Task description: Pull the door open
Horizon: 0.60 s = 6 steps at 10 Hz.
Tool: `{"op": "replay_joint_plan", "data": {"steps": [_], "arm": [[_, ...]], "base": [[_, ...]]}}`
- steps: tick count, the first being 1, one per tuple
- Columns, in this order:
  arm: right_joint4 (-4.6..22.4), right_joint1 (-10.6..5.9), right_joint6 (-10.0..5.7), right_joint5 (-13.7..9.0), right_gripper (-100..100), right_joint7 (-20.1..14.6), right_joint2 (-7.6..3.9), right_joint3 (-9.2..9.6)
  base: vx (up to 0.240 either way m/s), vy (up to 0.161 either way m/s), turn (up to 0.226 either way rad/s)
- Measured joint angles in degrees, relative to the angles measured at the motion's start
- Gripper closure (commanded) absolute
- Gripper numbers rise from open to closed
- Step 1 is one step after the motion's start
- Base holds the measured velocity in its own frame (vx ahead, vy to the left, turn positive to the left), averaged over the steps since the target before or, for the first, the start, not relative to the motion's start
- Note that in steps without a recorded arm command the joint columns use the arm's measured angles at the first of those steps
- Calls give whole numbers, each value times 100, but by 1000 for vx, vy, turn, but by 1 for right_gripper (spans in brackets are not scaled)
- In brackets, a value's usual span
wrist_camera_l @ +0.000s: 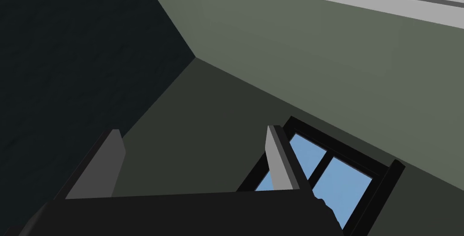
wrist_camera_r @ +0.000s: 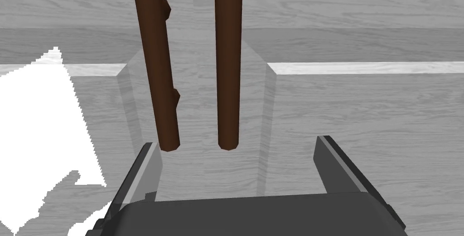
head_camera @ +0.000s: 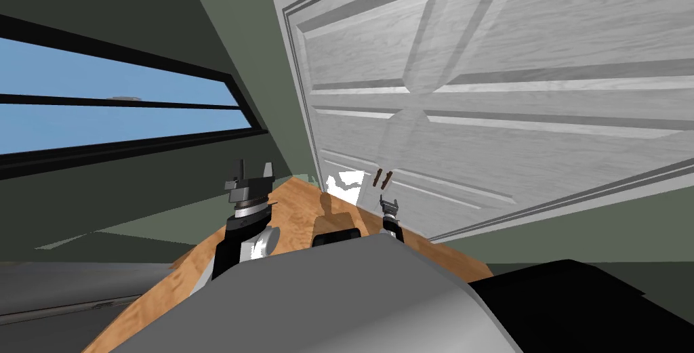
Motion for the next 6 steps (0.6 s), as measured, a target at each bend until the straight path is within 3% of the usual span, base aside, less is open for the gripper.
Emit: {"op": "replay_joint_plan", "data": {"steps": [2,3,6], "arm": [[140,-58,-63,-99,-100,-139,-46,16],[122,32,-69,-108,-100,-101,-26,7],[226,187,-50,-152,-100,-146,-118,-41]], "base": [[-8,-13,-38],[-158,26,-94],[-143,30,-77]]}}
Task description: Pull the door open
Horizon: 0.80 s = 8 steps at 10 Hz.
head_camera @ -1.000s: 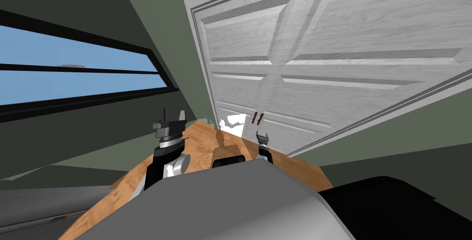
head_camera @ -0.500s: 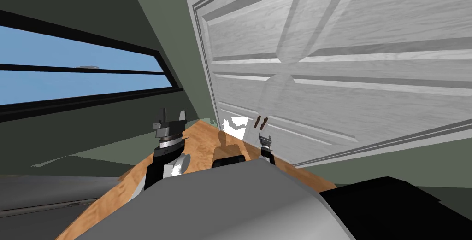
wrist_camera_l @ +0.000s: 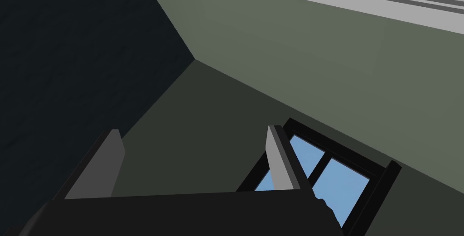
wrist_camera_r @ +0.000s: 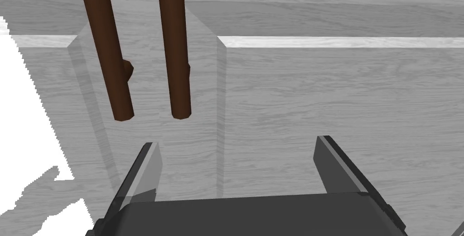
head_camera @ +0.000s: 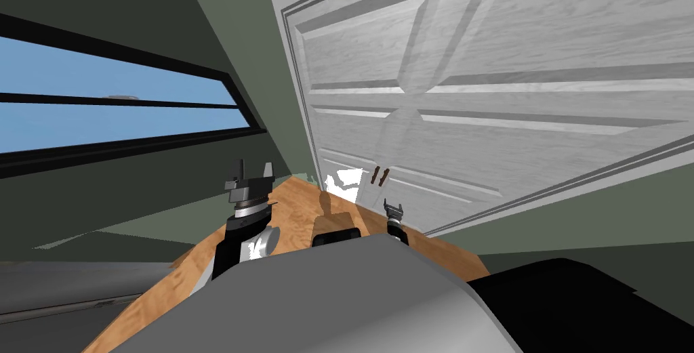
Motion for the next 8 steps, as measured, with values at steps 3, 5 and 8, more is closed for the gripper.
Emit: {"op": "replay_joint_plan", "data": {"steps": [3,5,8], "arm": [[369,142,-90,-20,-100,-191,-114,-42],[330,396,-91,-83,-100,-169,-183,-126],[603,587,-141,-128,-100,-314,-333,-206]], "base": [[-131,13,-123],[-110,-7,-137],[-68,-5,-118]]}}
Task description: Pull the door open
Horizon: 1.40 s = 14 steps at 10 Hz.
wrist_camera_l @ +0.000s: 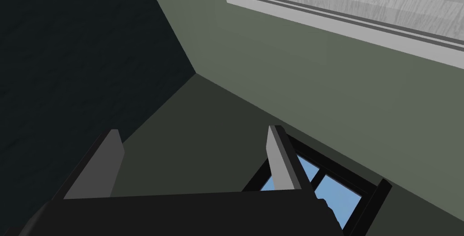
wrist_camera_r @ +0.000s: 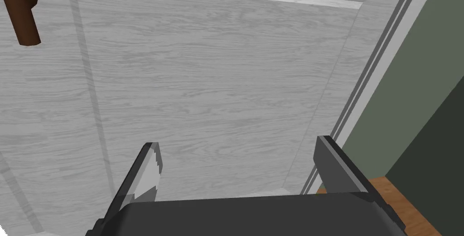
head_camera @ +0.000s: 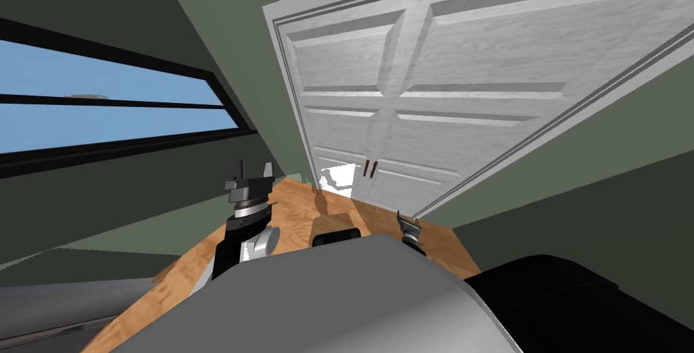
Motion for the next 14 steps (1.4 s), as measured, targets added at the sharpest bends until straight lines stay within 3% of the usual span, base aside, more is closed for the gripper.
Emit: {"op": "replay_joint_plan", "data": {"steps": [1,6,9,14], "arm": [[-95,163,52,-65,-100,16,-111,-84],[313,219,35,-102,-100,-257,-347,-170],[352,153,21,-76,-100,-419,-430,-157],[308,-203,13,46,-100,-585,-382,-10]], "base": [[-40,-12,-34],[53,-19,-34],[193,-33,62],[212,-42,116]]}}
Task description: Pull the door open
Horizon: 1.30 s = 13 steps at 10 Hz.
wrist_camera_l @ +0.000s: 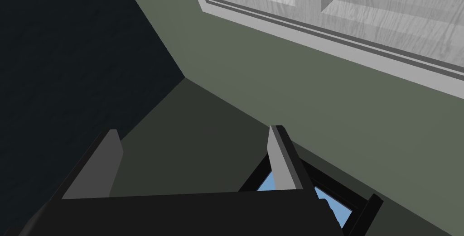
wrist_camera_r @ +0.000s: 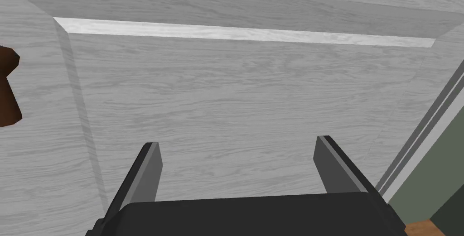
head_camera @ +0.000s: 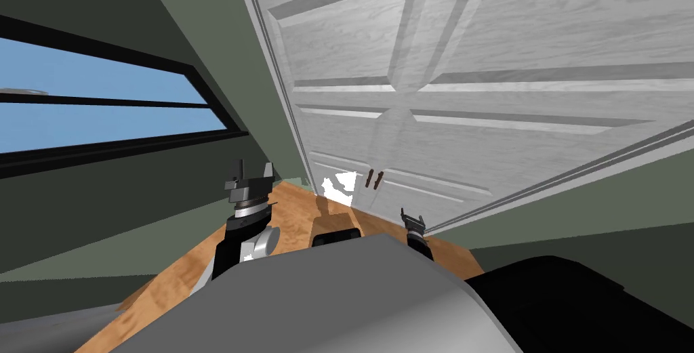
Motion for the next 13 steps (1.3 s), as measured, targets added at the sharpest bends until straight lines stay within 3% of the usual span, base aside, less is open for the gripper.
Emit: {"op": "replay_joint_plan", "data": {"steps": [1,4,7,11,12,13], "arm": [[-232,5,46,-2,-100,77,22,4],[-233,-256,55,72,-100,53,97,101],[-489,-475,126,131,-100,74,180,196],[-465,-453,117,157,-100,19,185,248],[-304,-561,77,185,-100,-34,220,277],[-275,-557,57,186,100,-49,223,277]], "base": [[170,-16,75],[159,-3,116],[223,25,84],[-3,-2,3],[-24,-5,-36],[-18,12,23]]}}
